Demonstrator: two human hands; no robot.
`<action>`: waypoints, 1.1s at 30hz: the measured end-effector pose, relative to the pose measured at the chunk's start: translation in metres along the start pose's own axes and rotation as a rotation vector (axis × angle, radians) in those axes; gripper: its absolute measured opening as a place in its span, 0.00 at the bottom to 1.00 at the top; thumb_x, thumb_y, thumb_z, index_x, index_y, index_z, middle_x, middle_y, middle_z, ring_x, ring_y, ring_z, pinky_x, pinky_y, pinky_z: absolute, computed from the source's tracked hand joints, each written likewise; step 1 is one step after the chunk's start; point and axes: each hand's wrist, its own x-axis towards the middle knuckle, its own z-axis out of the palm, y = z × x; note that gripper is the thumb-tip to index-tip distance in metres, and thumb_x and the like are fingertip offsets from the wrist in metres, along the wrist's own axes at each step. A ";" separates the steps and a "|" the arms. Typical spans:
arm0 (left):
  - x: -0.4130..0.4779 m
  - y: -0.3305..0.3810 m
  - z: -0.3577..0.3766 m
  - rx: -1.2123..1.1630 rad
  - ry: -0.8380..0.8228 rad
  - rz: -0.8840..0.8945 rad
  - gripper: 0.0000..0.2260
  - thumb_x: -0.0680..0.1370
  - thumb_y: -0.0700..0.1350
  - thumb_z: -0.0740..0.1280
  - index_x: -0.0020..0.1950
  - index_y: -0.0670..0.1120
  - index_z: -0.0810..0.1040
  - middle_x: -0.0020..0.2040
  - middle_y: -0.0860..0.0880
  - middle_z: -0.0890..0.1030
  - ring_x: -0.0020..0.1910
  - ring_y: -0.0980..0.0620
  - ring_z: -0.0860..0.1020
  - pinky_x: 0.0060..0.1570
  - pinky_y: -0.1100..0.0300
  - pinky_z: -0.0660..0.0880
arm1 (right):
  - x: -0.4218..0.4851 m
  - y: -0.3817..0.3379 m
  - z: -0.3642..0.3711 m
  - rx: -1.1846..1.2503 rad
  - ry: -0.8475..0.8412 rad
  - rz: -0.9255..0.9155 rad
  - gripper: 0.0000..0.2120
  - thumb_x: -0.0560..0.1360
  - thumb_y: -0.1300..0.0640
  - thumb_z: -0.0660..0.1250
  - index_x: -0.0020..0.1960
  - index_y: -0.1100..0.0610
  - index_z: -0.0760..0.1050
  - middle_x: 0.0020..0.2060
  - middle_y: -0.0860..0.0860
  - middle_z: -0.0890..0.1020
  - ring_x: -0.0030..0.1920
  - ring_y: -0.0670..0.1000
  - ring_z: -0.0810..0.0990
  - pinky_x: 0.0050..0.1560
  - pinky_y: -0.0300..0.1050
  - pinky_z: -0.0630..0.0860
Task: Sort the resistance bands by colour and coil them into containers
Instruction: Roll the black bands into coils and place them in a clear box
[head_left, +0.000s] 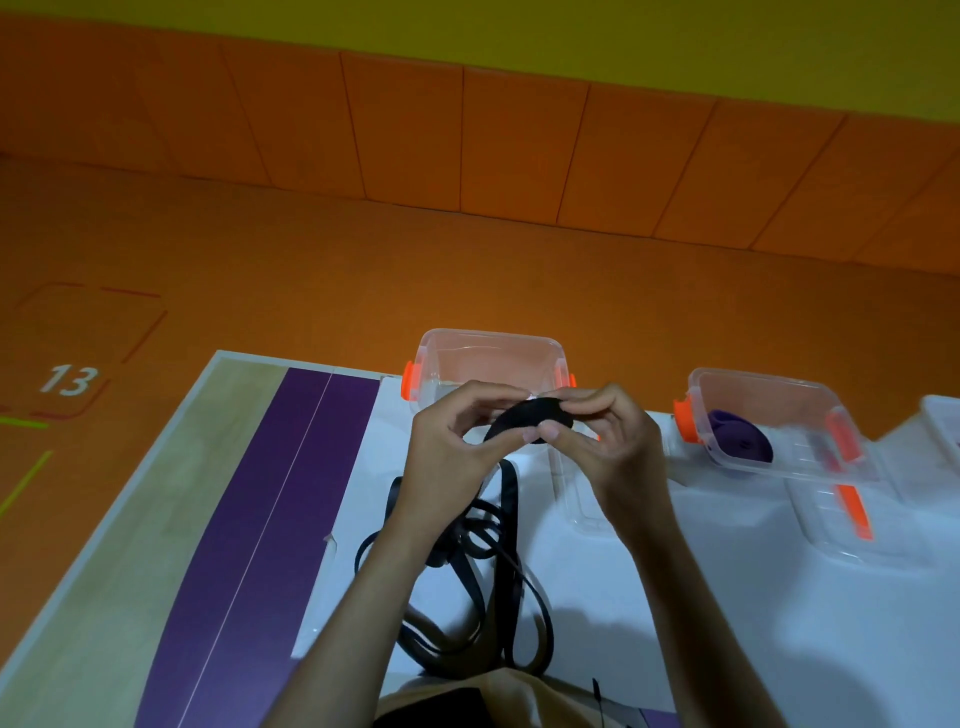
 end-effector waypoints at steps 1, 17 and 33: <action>0.000 0.000 -0.001 0.019 0.001 -0.011 0.13 0.73 0.42 0.82 0.53 0.57 0.87 0.50 0.55 0.88 0.53 0.52 0.86 0.55 0.65 0.79 | 0.001 0.001 0.000 -0.041 0.013 -0.010 0.14 0.69 0.53 0.84 0.43 0.43 0.79 0.49 0.46 0.88 0.54 0.48 0.87 0.53 0.41 0.84; 0.005 0.003 -0.014 0.152 -0.079 0.044 0.15 0.77 0.45 0.79 0.63 0.53 0.86 0.56 0.58 0.87 0.62 0.51 0.83 0.62 0.64 0.76 | 0.005 -0.012 0.010 -0.217 0.070 -0.115 0.12 0.74 0.60 0.80 0.46 0.45 0.83 0.45 0.39 0.88 0.50 0.43 0.87 0.51 0.37 0.81; 0.005 -0.003 -0.023 -0.013 -0.166 -0.057 0.17 0.76 0.38 0.78 0.64 0.50 0.87 0.56 0.51 0.86 0.61 0.48 0.84 0.62 0.59 0.80 | 0.007 -0.008 0.006 -0.058 0.040 -0.024 0.11 0.75 0.61 0.78 0.50 0.45 0.85 0.47 0.45 0.89 0.51 0.48 0.88 0.50 0.38 0.83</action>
